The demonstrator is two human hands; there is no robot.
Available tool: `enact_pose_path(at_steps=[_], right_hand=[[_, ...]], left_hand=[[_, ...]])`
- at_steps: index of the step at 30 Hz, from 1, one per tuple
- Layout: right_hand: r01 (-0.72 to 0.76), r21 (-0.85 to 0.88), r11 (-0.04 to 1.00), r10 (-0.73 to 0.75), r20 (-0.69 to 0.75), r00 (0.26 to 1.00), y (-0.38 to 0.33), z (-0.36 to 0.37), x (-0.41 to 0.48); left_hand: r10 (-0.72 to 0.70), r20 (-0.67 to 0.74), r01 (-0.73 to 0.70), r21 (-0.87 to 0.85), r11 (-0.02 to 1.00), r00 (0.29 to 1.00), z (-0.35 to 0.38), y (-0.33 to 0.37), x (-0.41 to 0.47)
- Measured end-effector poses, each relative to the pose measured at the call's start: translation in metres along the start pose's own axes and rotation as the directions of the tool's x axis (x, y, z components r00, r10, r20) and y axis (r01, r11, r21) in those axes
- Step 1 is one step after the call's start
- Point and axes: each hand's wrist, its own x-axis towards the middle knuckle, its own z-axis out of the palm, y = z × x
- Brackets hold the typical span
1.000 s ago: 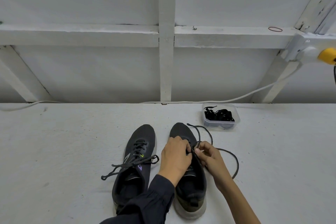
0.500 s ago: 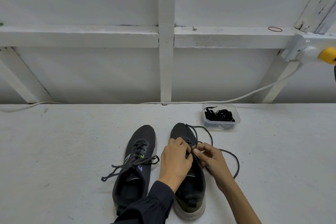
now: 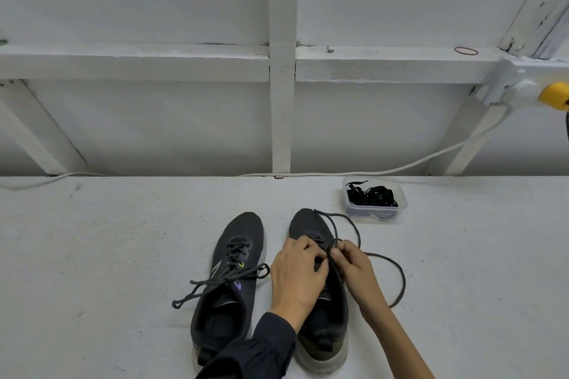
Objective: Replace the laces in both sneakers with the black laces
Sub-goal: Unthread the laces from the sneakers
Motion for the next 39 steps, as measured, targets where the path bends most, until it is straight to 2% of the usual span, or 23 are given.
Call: enact_pose_path(at_steps=[7,12,16,17,19,22,25,27,32,39], right_hand=[[-0.002,-0.099,0.995,-0.005,-0.071,0.997,0.002,0.005,0.001],[0.008,-0.056,0.998,-0.012,-0.063,0.998,0.001,0.005,0.0],[-0.019,0.047,0.999,0.024,-0.108,0.994,-0.004,0.005,-0.001],[-0.041,0.11,0.993,0.054,-0.124,0.991,-0.006,0.003,-0.001],[-0.072,0.204,0.976,0.107,-0.167,0.98,-0.007,-0.002,-0.001],[-0.112,0.232,0.966,0.167,-0.236,0.957,-0.002,-0.011,-0.005],[-0.169,0.226,0.959,0.219,-0.22,0.951,-0.003,-0.015,-0.012],[-0.175,0.209,0.962,0.214,-0.18,0.96,-0.006,-0.013,-0.019],[-0.071,0.1,0.992,0.084,-0.136,0.987,-0.004,0.006,-0.032],[-0.043,0.183,0.982,0.07,-0.142,0.987,-0.008,0.02,-0.041]], left_hand=[[-0.029,0.067,0.033,-0.061,0.998,0.997,-0.003,0.002,0.001],[-0.016,0.051,0.018,-0.048,0.999,0.999,-0.006,0.005,0.003],[-0.043,0.13,0.048,-0.038,0.998,0.991,-0.007,0.0,0.004],[-0.05,0.131,0.06,-0.073,0.996,0.99,-0.009,-0.001,0.004],[-0.093,0.107,0.118,-0.254,0.96,0.99,-0.012,-0.006,0.003],[-0.206,0.136,0.246,-0.474,0.845,0.969,-0.022,-0.017,0.004],[-0.207,0.254,0.298,-0.398,0.868,0.945,-0.027,-0.029,0.005],[-0.18,0.291,0.273,-0.318,0.908,0.94,-0.028,-0.031,0.004],[-0.135,0.25,0.203,-0.268,0.942,0.959,-0.032,-0.029,0.006],[-0.116,0.236,0.15,-0.132,0.98,0.965,-0.023,-0.026,0.013]])
